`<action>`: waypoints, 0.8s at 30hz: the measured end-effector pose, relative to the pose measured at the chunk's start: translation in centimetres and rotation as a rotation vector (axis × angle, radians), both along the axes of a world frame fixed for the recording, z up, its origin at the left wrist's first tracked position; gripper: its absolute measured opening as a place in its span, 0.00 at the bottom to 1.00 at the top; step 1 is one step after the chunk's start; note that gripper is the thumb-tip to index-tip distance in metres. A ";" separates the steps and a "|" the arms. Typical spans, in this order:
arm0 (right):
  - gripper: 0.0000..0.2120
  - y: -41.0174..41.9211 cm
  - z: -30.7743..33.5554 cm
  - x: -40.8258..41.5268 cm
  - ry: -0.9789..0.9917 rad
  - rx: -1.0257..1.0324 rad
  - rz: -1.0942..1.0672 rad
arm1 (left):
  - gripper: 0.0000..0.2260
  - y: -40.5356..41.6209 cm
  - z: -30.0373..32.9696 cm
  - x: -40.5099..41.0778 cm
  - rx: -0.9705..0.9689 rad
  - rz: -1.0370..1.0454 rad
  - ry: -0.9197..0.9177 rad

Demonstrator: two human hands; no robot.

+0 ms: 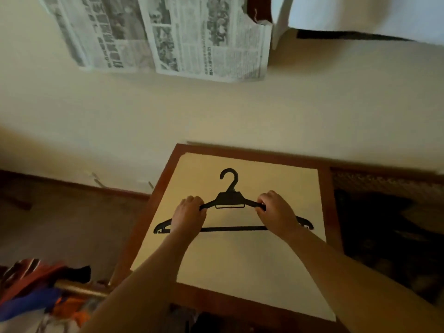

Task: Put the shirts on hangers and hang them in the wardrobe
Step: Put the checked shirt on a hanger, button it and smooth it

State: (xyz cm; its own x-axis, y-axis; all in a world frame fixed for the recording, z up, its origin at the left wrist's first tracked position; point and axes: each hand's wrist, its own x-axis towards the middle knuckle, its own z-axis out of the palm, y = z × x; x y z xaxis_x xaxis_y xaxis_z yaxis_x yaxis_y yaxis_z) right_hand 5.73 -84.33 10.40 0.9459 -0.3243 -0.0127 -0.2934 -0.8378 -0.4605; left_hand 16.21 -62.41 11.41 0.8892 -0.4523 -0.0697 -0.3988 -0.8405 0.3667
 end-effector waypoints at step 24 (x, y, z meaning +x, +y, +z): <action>0.09 -4.6 -2.7 10.6 0.242 -0.161 -0.229 | 0.11 -7.1 -4.2 14.2 0.038 -0.287 0.109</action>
